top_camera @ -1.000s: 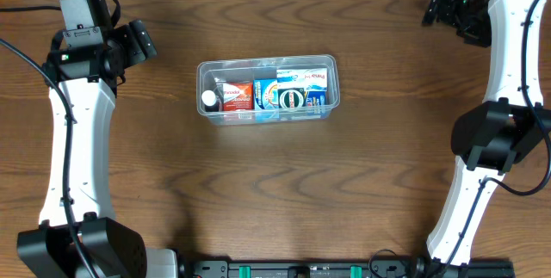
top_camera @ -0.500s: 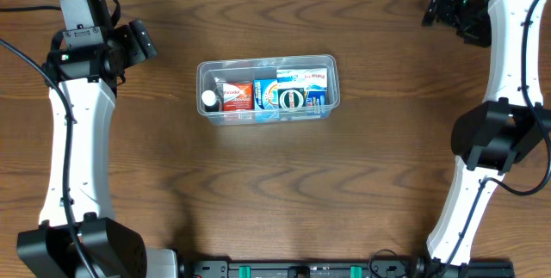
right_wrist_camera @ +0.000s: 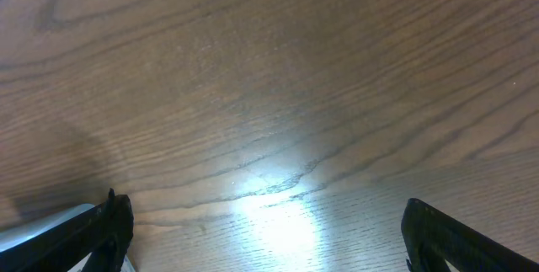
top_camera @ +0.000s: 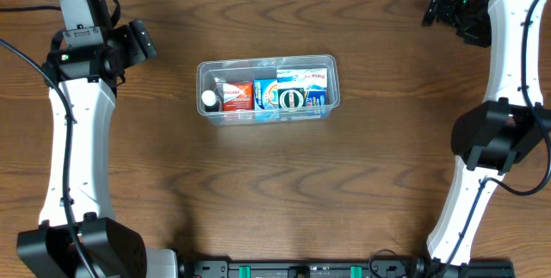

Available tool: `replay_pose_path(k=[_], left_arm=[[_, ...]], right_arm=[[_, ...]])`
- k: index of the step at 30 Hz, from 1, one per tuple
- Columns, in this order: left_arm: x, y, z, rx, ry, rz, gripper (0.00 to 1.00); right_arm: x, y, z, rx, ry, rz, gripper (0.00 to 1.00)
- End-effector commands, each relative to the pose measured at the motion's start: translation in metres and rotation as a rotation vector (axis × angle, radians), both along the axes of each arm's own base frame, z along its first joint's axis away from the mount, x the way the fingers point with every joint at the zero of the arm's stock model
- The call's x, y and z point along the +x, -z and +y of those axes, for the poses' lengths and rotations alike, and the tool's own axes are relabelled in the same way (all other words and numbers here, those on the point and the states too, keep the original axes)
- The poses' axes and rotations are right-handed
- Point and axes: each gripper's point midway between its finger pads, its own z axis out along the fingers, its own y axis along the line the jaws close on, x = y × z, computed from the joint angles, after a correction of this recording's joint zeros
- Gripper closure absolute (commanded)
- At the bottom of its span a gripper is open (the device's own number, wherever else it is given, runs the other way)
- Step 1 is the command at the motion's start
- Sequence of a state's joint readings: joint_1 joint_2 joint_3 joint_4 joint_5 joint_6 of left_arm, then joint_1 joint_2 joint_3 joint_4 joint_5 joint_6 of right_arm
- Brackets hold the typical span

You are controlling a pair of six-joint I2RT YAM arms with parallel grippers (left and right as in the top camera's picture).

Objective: Pack container

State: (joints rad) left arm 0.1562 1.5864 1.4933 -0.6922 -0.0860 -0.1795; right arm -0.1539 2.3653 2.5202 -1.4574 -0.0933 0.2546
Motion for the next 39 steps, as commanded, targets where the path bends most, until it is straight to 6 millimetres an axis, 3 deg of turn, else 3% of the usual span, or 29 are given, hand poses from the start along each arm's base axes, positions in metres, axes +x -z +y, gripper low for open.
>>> replay_pose_path(k=[1,14,17,20,24,26,29,31,33,39], left_arm=[[0.002,-0.009,0.003,0.016,-0.005,-0.020,0.02],[0.002,-0.009,0.003,0.016,-0.005,-0.020,0.02],[0.002,-0.009,0.003,0.016,-0.005,-0.020,0.02],[0.002,-0.009,0.003,0.016,-0.005,-0.020,0.02],[0.002,-0.009,0.003,0.016,-0.005,-0.020,0.02],[0.002,-0.009,0.003,0.016,-0.005,-0.020,0.02],[0.002,-0.009,0.003,0.016,-0.005,-0.020,0.02],[0.002,-0.009,0.003,0.016,-0.005,-0.020,0.02],[0.002,-0.009,0.003,0.016,-0.005,-0.020,0.02],[0.002,-0.009,0.003,0.016,-0.005,-0.020,0.02]], right_arm=[[0.002,-0.007,0.000,-0.016,-0.010,-0.020,0.01],[0.002,-0.008,0.000,-0.016,-0.010,-0.023,0.01],[0.000,-0.027,0.005,-0.022,-0.018,-0.060,0.01],[-0.006,-0.068,0.019,-0.033,-0.044,-0.145,0.01],[-0.031,-0.140,0.033,-0.091,-0.064,-0.288,0.02],[-0.050,-0.177,0.024,-0.187,-0.032,-0.360,0.26],[-0.090,-0.235,0.025,-0.237,-0.013,-0.479,0.12],[-0.113,-0.258,0.028,-0.240,-0.012,-0.532,0.01],[-0.138,-0.287,0.029,-0.248,-0.004,-0.613,0.01],[-0.218,-0.347,0.031,-0.255,0.019,-0.800,0.01]])
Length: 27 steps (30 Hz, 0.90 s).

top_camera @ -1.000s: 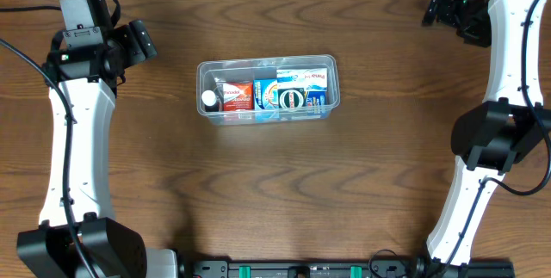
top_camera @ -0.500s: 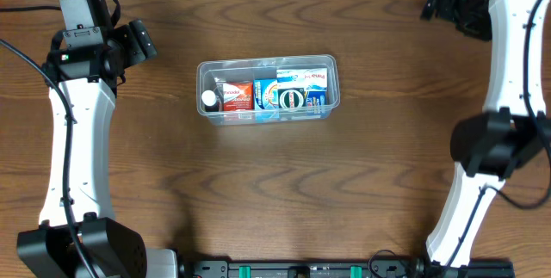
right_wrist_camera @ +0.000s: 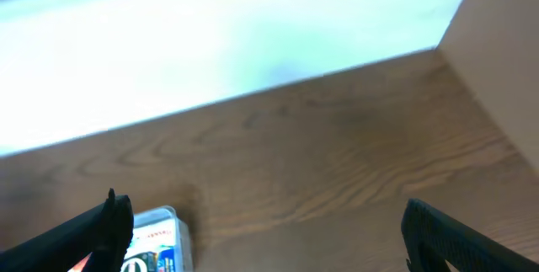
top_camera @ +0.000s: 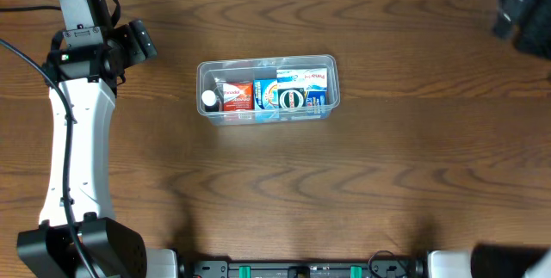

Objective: Pack container

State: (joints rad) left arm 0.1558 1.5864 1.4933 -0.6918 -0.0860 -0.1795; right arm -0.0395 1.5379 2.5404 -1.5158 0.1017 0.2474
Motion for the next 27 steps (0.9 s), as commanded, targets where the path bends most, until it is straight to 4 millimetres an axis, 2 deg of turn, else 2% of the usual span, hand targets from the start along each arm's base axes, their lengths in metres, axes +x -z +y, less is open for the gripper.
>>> replay_pose_path(k=[1,3,6,10,13,16,20,27], left_arm=[[0.002,-0.009,0.003,0.016,-0.006,-0.020,0.02],[0.002,-0.009,0.003,0.016,-0.006,-0.020,0.02],[0.002,-0.009,0.003,0.016,-0.006,-0.020,0.02],[0.002,-0.009,0.003,0.016,-0.006,-0.020,0.02],[0.002,-0.009,0.003,0.016,-0.006,-0.020,0.02],[0.002,-0.009,0.003,0.016,-0.006,-0.020,0.02],[0.002,-0.009,0.003,0.016,-0.006,-0.020,0.02],[0.002,-0.009,0.003,0.016,-0.005,-0.020,0.02]], right_arm=[[-0.032,-0.017,-0.001,-0.014,0.012,-0.061,0.01],[-0.057,-0.028,0.000,-0.014,0.013,-0.108,0.01],[-0.086,-0.029,0.001,0.026,0.032,-0.146,0.01],[-0.116,-0.012,-0.002,0.118,0.098,-0.160,0.01],[-0.128,0.006,-0.006,0.168,0.147,-0.182,0.01],[-0.126,0.028,-0.009,0.169,0.166,-0.207,0.01],[-0.115,0.073,-0.011,0.165,0.166,-0.208,0.01],[-0.076,0.148,-0.015,0.164,0.158,-0.294,0.01]])
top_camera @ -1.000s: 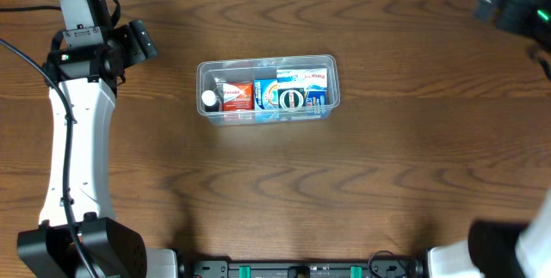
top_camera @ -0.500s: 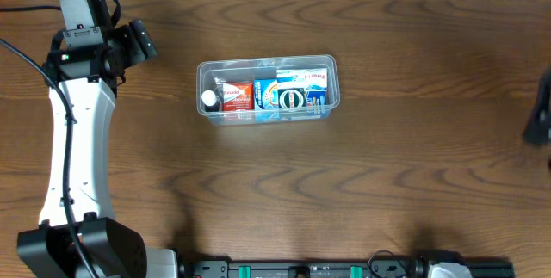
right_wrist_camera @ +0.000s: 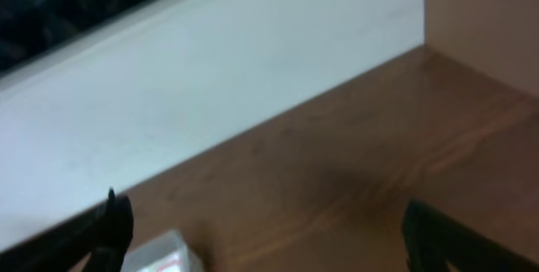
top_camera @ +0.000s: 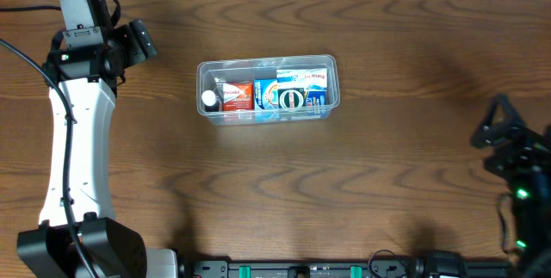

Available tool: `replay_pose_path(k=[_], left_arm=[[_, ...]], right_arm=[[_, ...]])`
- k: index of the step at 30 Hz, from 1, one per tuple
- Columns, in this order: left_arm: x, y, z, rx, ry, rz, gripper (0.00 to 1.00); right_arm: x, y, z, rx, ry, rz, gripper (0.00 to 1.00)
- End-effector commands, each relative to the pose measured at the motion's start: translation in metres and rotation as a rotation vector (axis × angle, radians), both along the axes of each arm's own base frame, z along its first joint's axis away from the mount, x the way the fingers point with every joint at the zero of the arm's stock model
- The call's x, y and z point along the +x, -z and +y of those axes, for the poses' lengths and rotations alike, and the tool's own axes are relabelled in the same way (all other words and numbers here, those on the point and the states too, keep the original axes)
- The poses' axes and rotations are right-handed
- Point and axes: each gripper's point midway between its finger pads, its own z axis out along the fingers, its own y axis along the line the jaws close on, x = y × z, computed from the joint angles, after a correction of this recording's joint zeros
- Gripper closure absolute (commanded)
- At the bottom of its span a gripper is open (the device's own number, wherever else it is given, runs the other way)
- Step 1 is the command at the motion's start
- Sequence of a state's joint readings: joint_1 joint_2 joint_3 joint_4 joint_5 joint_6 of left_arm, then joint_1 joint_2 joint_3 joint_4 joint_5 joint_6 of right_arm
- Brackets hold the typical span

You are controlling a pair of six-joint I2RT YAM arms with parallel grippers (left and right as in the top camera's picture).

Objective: Pack container

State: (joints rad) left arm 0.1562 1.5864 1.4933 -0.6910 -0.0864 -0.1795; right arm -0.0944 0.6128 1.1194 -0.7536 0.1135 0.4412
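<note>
A clear plastic container (top_camera: 268, 88) sits on the table (top_camera: 275, 192), packed with a red box, blue and white packets and a small white-capped bottle. Its corner (right_wrist_camera: 160, 253) shows at the bottom left of the right wrist view. My left gripper (top_camera: 138, 40) rests at the far left, away from the container, with nothing visible in it. My right gripper (top_camera: 498, 132) is at the right edge near the front; its fingers (right_wrist_camera: 114, 226) stand wide apart with only bare table between them.
A white wall (right_wrist_camera: 210, 87) runs along the table's far edge. A tan panel (right_wrist_camera: 488, 28) stands at the right. The left arm stretches along the left side from its base at the front.
My right arm has moved from the far right corner to the right edge near the front. Its fingers remain wide apart. The container and left arm are unchanged.
My right gripper was open low over bare table at the far right corner. Then it was lifted, blurred, at the far right edge, looking toward the container. Now it sits drawn back at the front right. The packed container and left arm stayed still.
</note>
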Motion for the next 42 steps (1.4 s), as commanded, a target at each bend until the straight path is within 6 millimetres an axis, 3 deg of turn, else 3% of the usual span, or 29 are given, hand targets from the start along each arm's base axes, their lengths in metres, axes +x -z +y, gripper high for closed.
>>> replay_pose_path(k=[1,6,12,24,30,42], left_arm=[[0.001,-0.009,0.003,0.016,-0.005,-0.019,0.02],[0.001,-0.009,0.003,0.016,-0.005,-0.019,0.02],[0.001,-0.009,0.003,0.016,-0.005,-0.019,0.02],[0.001,-0.009,0.003,0.016,-0.005,-0.019,0.02],[0.001,-0.009,0.003,0.016,-0.005,-0.019,0.02],[0.001,-0.009,0.003,0.016,-0.005,-0.019,0.02]], right_arm=[[0.011,0.041,-0.004,0.010,0.019,-0.012,0.01],[0.035,0.089,-0.006,0.000,0.017,-0.123,0.01],[0.043,0.121,-0.001,-0.013,-0.016,-0.287,0.01],[0.027,0.129,0.026,-0.291,-0.153,-0.393,0.01],[0.029,0.157,0.026,-0.299,-0.159,-0.347,0.01],[0.023,0.193,0.027,-0.315,-0.176,-0.240,0.01]])
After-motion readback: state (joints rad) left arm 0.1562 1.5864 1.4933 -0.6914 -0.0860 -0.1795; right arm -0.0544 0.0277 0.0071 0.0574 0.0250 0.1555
